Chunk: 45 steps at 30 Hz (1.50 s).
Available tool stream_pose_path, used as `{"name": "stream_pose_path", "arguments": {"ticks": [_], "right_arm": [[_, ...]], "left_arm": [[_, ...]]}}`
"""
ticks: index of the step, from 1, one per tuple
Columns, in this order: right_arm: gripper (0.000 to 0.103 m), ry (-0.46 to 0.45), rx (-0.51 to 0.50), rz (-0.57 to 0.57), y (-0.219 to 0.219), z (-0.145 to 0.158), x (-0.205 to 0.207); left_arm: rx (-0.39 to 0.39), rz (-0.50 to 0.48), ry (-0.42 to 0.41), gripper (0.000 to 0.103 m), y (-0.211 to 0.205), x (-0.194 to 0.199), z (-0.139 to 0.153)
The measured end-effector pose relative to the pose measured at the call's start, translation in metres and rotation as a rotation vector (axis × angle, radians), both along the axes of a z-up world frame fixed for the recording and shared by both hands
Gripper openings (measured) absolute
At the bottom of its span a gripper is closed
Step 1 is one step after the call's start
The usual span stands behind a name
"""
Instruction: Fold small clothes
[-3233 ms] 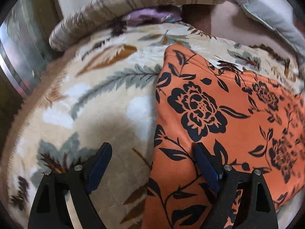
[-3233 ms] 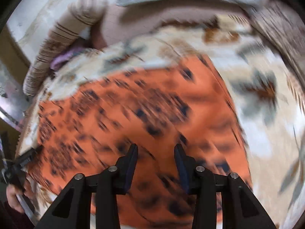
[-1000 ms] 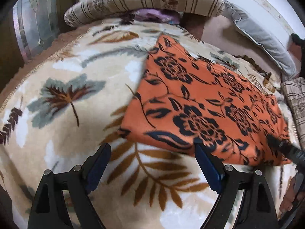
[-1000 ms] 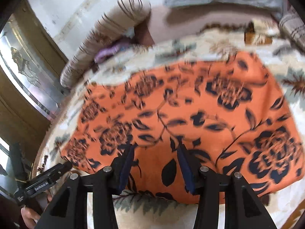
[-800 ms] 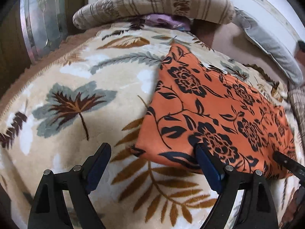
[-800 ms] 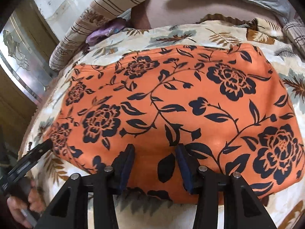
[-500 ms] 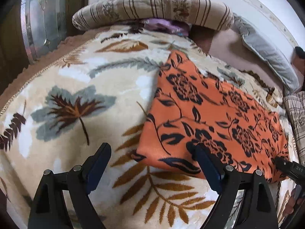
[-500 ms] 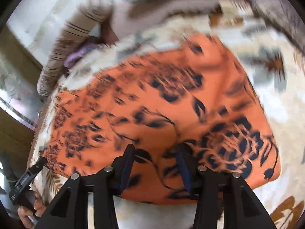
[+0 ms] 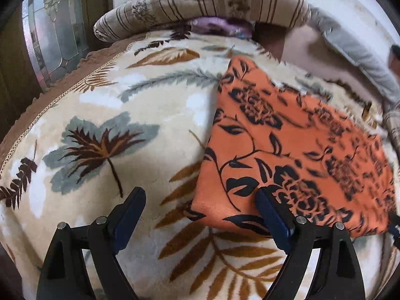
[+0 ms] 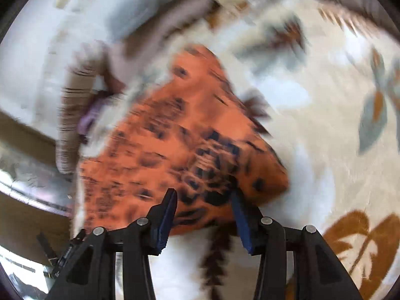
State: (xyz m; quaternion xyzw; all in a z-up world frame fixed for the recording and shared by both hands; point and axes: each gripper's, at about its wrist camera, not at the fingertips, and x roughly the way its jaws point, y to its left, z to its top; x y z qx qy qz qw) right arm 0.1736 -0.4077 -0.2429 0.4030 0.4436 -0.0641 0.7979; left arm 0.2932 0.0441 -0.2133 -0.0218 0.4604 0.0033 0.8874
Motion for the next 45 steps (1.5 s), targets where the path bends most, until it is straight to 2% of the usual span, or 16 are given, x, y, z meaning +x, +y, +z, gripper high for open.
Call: {"name": "stream_pose_path", "arguments": {"ticks": [3, 7, 8, 9, 11, 15, 16, 19, 22, 24, 26, 28, 31, 34, 41, 45], "right_arm": [[0.043, -0.021, 0.027, -0.011, -0.003, 0.008, -0.001], [0.047, -0.082, 0.079, -0.025, -0.006, 0.017, -0.015], [0.049, -0.096, 0.102, -0.018, -0.005, 0.016, -0.017], [0.056, -0.11, 0.121, -0.01, -0.003, 0.018, -0.02], [0.059, -0.139, 0.132, 0.01, 0.008, 0.022, -0.023], [0.059, -0.218, 0.125, 0.107, 0.037, 0.036, -0.023], [0.059, -0.222, 0.106, 0.126, 0.046, 0.04, -0.019], [0.057, -0.196, 0.057, 0.135, 0.062, 0.043, -0.009], [0.057, -0.143, 0.222, 0.054, 0.049, 0.02, -0.006], [0.057, -0.102, 0.26, -0.005, 0.038, 0.008, -0.009], [0.057, -0.102, 0.272, -0.063, 0.028, 0.004, -0.02], [0.057, -0.096, 0.271, -0.126, 0.02, 0.002, -0.033], [0.063, -0.089, 0.27, -0.216, 0.008, -0.006, -0.053], [0.062, -0.118, 0.332, -0.265, -0.005, -0.018, -0.051], [0.063, -0.185, 0.274, -0.324, -0.023, -0.021, -0.017], [0.062, -0.194, 0.169, -0.275, -0.018, -0.016, 0.004]], "left_arm": [[0.0, -0.011, 0.001, 0.091, 0.001, 0.0, -0.001], [-0.052, 0.022, 0.026, 0.094, 0.009, -0.004, -0.003], [-0.072, 0.024, 0.036, 0.094, 0.011, -0.007, -0.002], [-0.081, 0.017, 0.039, 0.094, 0.011, -0.009, 0.0], [-0.107, -0.009, 0.037, 0.094, 0.011, -0.017, 0.006], [-0.256, -0.072, 0.024, 0.094, 0.006, -0.039, 0.014], [-0.269, -0.095, 0.023, 0.094, 0.001, -0.043, 0.014], [-0.254, -0.118, 0.009, 0.094, -0.006, -0.042, 0.013], [-0.218, -0.105, -0.074, 0.094, -0.004, -0.041, 0.02], [-0.198, -0.102, -0.116, 0.094, -0.003, -0.034, 0.024], [-0.184, -0.08, -0.104, 0.094, -0.001, -0.023, 0.02], [-0.19, -0.038, -0.046, 0.094, 0.0, -0.009, 0.009], [-0.154, -0.023, 0.011, 0.094, -0.003, -0.003, -0.003], [-0.147, -0.028, 0.016, 0.094, -0.005, -0.004, -0.007], [-0.188, -0.021, 0.035, 0.094, 0.009, 0.017, 0.01], [-0.147, 0.018, 0.008, 0.094, 0.021, 0.042, 0.019]]}}
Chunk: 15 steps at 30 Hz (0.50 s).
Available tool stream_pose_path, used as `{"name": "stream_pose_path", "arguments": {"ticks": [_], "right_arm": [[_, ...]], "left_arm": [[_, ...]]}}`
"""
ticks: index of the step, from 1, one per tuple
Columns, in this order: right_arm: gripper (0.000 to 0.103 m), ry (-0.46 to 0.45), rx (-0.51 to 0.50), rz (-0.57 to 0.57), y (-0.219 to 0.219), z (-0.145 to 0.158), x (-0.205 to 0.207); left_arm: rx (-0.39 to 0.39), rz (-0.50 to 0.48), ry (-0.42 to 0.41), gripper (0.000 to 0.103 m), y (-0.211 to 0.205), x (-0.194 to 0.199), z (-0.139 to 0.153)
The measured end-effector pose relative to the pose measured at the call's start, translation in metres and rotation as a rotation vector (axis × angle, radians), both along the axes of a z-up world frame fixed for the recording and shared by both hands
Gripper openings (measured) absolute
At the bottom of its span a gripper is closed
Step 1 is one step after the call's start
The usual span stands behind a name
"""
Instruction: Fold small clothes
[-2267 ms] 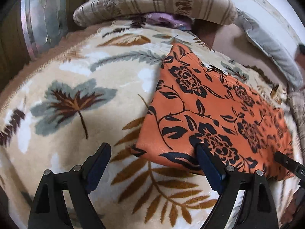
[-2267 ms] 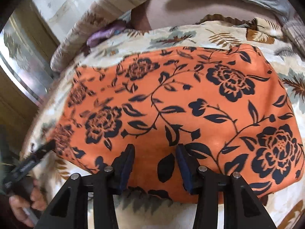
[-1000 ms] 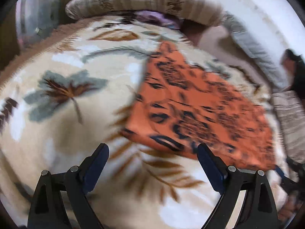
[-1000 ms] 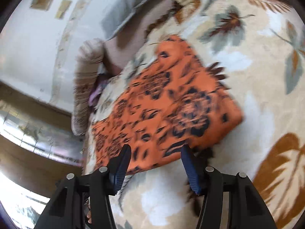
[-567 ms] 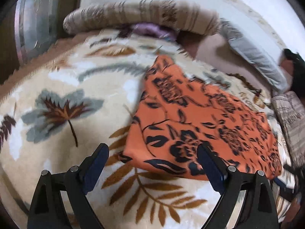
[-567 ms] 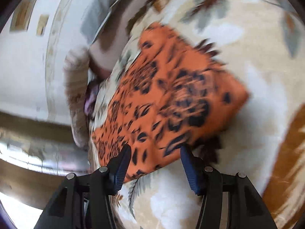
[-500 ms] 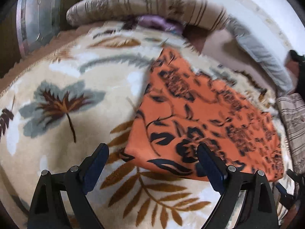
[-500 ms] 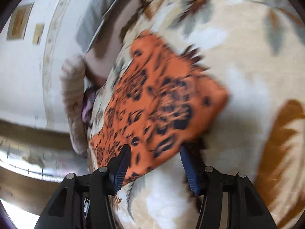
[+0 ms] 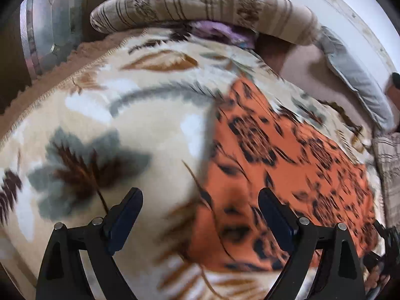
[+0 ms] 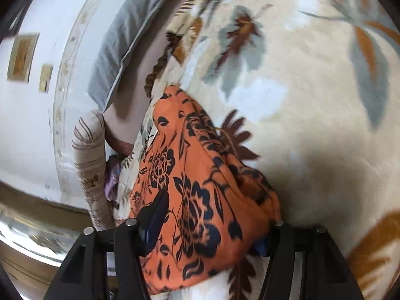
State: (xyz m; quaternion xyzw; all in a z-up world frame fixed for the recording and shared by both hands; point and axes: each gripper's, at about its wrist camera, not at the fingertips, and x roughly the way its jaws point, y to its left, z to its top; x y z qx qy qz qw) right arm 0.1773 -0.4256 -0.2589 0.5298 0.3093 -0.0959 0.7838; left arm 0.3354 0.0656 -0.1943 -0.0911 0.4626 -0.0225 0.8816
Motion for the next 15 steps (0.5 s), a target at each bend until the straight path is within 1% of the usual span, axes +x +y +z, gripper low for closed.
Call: {"name": "stream_pose_path", "arguments": {"ticks": [2, 3, 4, 5, 6, 8, 11, 12, 15], "right_arm": [[0.053, 0.013, -0.046, 0.014, 0.006, 0.004, 0.001], [0.036, 0.027, -0.062, 0.03, 0.009, 0.005, 0.004], [0.025, 0.046, -0.066, 0.041, 0.011, 0.003, 0.008], [0.025, 0.056, -0.077, 0.036, 0.014, 0.005, 0.008], [0.021, 0.058, -0.105, 0.033, 0.018, 0.01, 0.01], [0.019, 0.045, -0.2, 0.051, 0.032, 0.032, 0.018], [0.017, 0.001, -0.307, 0.09, 0.062, 0.068, 0.031], [0.017, -0.01, -0.344, 0.111, 0.077, 0.082, 0.037], [0.017, -0.053, -0.399, 0.175, 0.121, 0.113, 0.051]], "left_arm": [[0.021, -0.002, 0.01, 0.094, 0.003, 0.007, -0.006], [0.028, -0.011, 0.035, 0.094, 0.003, 0.009, -0.013], [0.032, -0.022, 0.06, 0.093, 0.002, 0.01, -0.018], [0.034, -0.035, 0.074, 0.094, 0.001, 0.011, -0.022], [0.04, -0.051, 0.07, 0.094, 0.0, 0.011, -0.022], [0.061, -0.076, 0.039, 0.094, 0.002, 0.01, -0.016], [0.068, -0.062, 0.011, 0.094, 0.016, 0.009, -0.009], [0.053, -0.046, 0.015, 0.094, 0.025, 0.01, -0.009], [-0.01, 0.005, 0.026, 0.094, 0.046, 0.014, -0.008]]}}
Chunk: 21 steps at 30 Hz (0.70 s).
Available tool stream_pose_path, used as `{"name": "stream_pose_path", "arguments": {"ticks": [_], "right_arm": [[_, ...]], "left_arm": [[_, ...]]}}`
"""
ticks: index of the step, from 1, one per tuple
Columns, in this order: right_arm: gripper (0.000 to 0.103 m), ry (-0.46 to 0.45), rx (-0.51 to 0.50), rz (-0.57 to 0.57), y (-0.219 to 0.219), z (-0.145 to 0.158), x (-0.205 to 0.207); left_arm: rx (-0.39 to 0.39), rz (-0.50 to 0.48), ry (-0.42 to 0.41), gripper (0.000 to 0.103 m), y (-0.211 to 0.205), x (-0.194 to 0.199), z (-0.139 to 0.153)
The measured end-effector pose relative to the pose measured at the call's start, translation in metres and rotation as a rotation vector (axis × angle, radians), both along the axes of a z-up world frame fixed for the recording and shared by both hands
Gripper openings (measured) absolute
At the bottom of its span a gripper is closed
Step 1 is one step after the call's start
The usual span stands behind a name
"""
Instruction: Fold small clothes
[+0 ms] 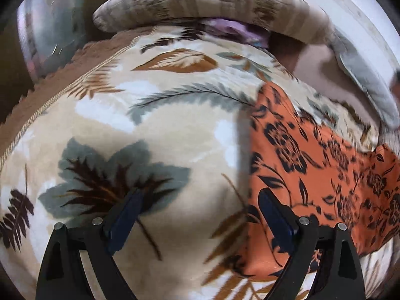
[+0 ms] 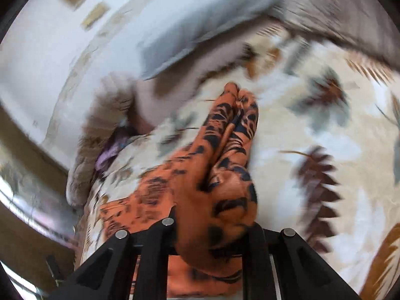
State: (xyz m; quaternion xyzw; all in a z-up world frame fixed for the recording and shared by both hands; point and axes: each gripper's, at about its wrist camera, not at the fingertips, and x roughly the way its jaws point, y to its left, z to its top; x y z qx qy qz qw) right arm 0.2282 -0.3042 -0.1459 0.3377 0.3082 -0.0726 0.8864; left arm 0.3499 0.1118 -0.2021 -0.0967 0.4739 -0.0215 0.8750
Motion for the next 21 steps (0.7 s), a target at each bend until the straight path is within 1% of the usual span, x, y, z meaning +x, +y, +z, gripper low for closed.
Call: {"name": "stream_pose_path", "arguments": {"ticks": [3, 6, 9, 11, 12, 14, 15, 16, 17, 19, 20, 21], "right_arm": [[0.017, -0.004, -0.008, 0.075, 0.049, 0.017, 0.012], [0.017, 0.022, 0.019, 0.147, 0.095, 0.016, 0.026], [0.017, 0.058, 0.061, 0.252, 0.151, 0.002, 0.044], [0.017, 0.091, 0.093, 0.3, 0.179, -0.012, 0.053], [0.017, 0.122, 0.117, 0.324, 0.195, -0.023, 0.06], [0.018, 0.168, 0.153, 0.35, 0.214, -0.041, 0.068], [0.018, 0.172, 0.172, 0.361, 0.219, -0.047, 0.069], [0.022, 0.172, 0.191, 0.368, 0.221, -0.05, 0.069], [0.022, 0.164, 0.214, 0.375, 0.22, -0.051, 0.069], [0.024, 0.15, 0.22, 0.393, 0.217, -0.05, 0.068], [0.026, 0.147, 0.239, 0.409, 0.217, -0.049, 0.066], [0.035, 0.143, 0.304, 0.431, 0.212, -0.051, 0.065]], "left_arm": [[-0.022, 0.041, -0.018, 0.093, 0.015, -0.001, 0.004], [-0.014, 0.059, -0.037, 0.094, 0.023, -0.001, 0.01], [0.008, 0.076, -0.044, 0.094, 0.033, 0.0, 0.012], [0.017, 0.09, -0.043, 0.094, 0.042, 0.0, 0.012], [0.018, 0.104, -0.043, 0.094, 0.049, -0.001, 0.012], [0.017, 0.126, -0.042, 0.094, 0.061, -0.003, 0.012], [0.015, 0.138, -0.041, 0.094, 0.068, -0.004, 0.012], [0.013, 0.149, -0.041, 0.094, 0.073, -0.004, 0.012], [0.01, 0.156, -0.041, 0.094, 0.077, -0.005, 0.012], [0.0, 0.163, -0.037, 0.094, 0.082, -0.005, 0.011], [-0.005, 0.164, -0.034, 0.094, 0.083, -0.005, 0.01], [-0.01, 0.162, -0.035, 0.094, 0.082, -0.005, 0.011]]}}
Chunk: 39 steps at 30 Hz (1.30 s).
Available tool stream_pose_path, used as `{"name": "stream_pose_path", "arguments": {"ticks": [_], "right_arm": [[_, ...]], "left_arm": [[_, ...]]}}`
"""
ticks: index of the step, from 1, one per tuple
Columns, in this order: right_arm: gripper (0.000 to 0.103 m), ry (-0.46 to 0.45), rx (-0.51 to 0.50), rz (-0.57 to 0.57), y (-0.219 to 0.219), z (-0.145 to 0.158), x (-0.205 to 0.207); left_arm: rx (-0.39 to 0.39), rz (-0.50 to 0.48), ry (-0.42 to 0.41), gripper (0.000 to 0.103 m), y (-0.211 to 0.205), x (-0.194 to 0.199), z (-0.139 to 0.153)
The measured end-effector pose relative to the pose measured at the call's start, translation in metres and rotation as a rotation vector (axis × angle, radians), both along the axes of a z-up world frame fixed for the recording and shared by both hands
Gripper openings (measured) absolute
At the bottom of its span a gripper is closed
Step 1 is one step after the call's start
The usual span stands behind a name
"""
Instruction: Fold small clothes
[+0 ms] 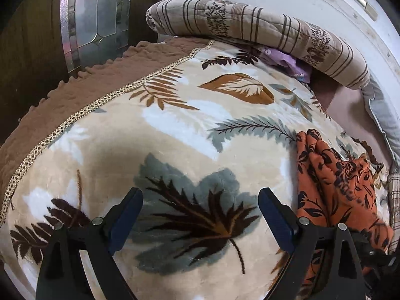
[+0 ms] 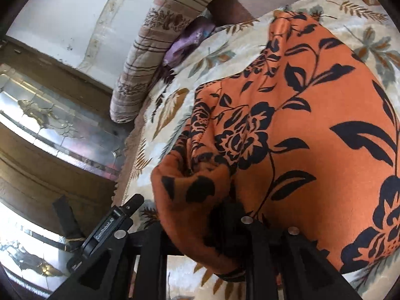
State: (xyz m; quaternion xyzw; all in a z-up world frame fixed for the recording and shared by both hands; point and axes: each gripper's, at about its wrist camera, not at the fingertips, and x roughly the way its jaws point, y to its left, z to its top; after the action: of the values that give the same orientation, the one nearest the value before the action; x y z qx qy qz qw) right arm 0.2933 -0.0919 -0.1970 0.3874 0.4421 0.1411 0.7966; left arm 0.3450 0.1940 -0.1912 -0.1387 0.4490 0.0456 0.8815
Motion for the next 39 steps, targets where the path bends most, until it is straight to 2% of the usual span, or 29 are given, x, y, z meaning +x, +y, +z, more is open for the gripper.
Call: {"name": "stream_pose_path", "arguments": {"ticks": [1, 3, 5, 6, 8, 9, 10, 11, 14, 17, 19, 21, 23, 24, 25, 27, 29, 31, 34, 36, 38, 39], "right_arm": [[0.055, 0.007, 0.046, 0.014, -0.002, 0.0, 0.0], [0.075, -0.028, 0.16, 0.072, -0.003, 0.004, -0.003], [0.075, -0.071, 0.16, 0.102, -0.003, 0.014, -0.011], [0.075, -0.111, 0.127, 0.099, -0.007, 0.021, -0.019], [0.073, -0.164, 0.073, 0.072, -0.017, 0.03, -0.031], [0.063, -0.179, 0.034, 0.051, -0.024, 0.034, -0.037], [0.047, -0.177, -0.024, 0.024, -0.033, 0.037, -0.041], [0.042, -0.169, -0.062, 0.002, -0.041, 0.037, -0.043], [0.039, -0.146, -0.11, -0.09, -0.066, 0.033, -0.046], [0.039, -0.125, -0.134, -0.145, -0.087, 0.023, -0.051], [0.036, -0.067, -0.159, -0.139, -0.088, 0.006, -0.041], [0.032, -0.016, -0.128, -0.144, -0.09, -0.015, -0.036], [0.029, -0.02, -0.106, -0.147, -0.092, -0.019, -0.034], [0.029, -0.017, -0.107, -0.135, -0.092, -0.016, -0.031], [0.029, -0.018, -0.116, -0.121, -0.092, -0.012, -0.028], [0.03, -0.052, -0.133, -0.113, -0.095, -0.002, -0.021], [0.031, -0.079, -0.147, -0.121, -0.1, 0.007, -0.006], [0.031, -0.058, -0.182, -0.154, -0.109, 0.012, 0.016], [0.029, 0.005, -0.231, -0.178, -0.125, -0.004, 0.054], [0.029, 0.093, -0.208, -0.15, -0.135, -0.028, 0.079], [0.029, 0.083, -0.186, -0.154, -0.14, -0.035, 0.09], [0.029, 0.086, -0.212, -0.14, -0.137, -0.035, 0.095]], "left_arm": [[-0.004, -0.003, -0.004, 0.094, -0.002, 0.0, 0.001], [-0.002, -0.02, -0.018, 0.094, -0.008, 0.0, 0.005], [0.007, -0.036, -0.037, 0.093, -0.013, -0.002, 0.01], [0.008, -0.047, -0.062, 0.093, -0.017, -0.004, 0.015], [0.002, -0.066, -0.108, 0.094, -0.022, -0.009, 0.023], [-0.006, -0.094, -0.147, 0.094, -0.028, -0.014, 0.03], [-0.014, -0.122, -0.176, 0.094, -0.032, -0.018, 0.036], [-0.023, -0.149, -0.204, 0.094, -0.036, -0.021, 0.04], [-0.065, -0.268, -0.295, 0.094, -0.058, -0.035, 0.055], [-0.061, -0.398, -0.323, 0.094, -0.092, -0.045, 0.058], [-0.001, -0.463, -0.297, 0.094, -0.116, -0.047, 0.052], [0.126, -0.473, -0.203, 0.094, -0.137, -0.039, 0.033], [0.202, -0.454, -0.037, 0.094, -0.143, -0.021, 0.001], [0.18, -0.443, 0.001, 0.094, -0.14, -0.017, -0.006], [0.115, -0.418, 0.031, 0.095, -0.133, -0.011, -0.013], [0.068, -0.408, 0.04, 0.095, -0.127, -0.006, -0.013], [0.11, -0.423, 0.021, 0.096, -0.131, -0.008, -0.012], [0.169, -0.434, -0.009, 0.096, -0.139, -0.012, -0.012], [0.195, -0.443, -0.026, 0.097, -0.141, -0.013, -0.011], [0.184, -0.445, -0.024, 0.097, -0.142, -0.011, -0.013], [0.186, -0.442, -0.025, 0.099, -0.143, -0.011, -0.015], [0.194, -0.439, -0.028, 0.1, -0.143, -0.011, -0.015]]}}
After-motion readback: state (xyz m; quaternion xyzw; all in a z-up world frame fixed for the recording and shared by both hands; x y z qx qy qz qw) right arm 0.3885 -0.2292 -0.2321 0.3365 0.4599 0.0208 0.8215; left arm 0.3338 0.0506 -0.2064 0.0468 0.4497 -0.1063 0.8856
